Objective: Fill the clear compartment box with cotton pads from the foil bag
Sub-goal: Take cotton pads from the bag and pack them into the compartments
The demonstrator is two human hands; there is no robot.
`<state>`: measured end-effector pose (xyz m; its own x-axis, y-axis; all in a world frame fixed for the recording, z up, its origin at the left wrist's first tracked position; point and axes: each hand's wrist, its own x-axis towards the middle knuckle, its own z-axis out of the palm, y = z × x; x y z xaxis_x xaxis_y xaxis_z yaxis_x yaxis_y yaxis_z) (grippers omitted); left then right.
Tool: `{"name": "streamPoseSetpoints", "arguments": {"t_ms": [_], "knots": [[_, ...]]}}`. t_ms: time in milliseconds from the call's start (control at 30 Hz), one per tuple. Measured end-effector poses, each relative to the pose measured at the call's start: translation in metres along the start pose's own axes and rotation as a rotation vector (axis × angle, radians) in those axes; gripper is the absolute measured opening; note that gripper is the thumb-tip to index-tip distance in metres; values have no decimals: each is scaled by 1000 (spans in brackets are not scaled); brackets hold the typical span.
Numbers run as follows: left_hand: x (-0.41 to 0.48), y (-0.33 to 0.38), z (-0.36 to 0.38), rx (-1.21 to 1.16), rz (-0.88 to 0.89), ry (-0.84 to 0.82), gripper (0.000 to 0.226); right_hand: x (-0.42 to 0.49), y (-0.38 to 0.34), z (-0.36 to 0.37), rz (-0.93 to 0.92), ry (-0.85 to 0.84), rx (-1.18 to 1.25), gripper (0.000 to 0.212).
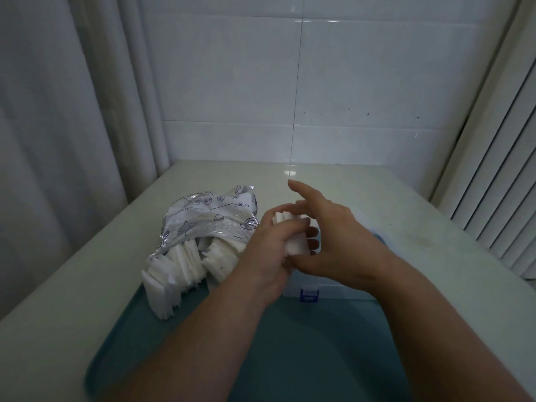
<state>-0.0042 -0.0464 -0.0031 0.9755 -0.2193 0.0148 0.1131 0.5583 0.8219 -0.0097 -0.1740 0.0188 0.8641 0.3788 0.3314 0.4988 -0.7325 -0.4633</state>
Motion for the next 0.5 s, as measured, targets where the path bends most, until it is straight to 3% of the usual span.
{"name": "streamPoseSetpoints", "arguments": {"t_ms": [100,300,500], "knots": [[1,1,0,-38,-32,-1,31,-1,0,0,9,15,49,104],[4,-3,-4,43,1,-8,54,-1,-1,-1,5,5,-4,106],[4,-3,-5,24,-3,-30,49,-1,-2,-3,7,5,7,101]]}}
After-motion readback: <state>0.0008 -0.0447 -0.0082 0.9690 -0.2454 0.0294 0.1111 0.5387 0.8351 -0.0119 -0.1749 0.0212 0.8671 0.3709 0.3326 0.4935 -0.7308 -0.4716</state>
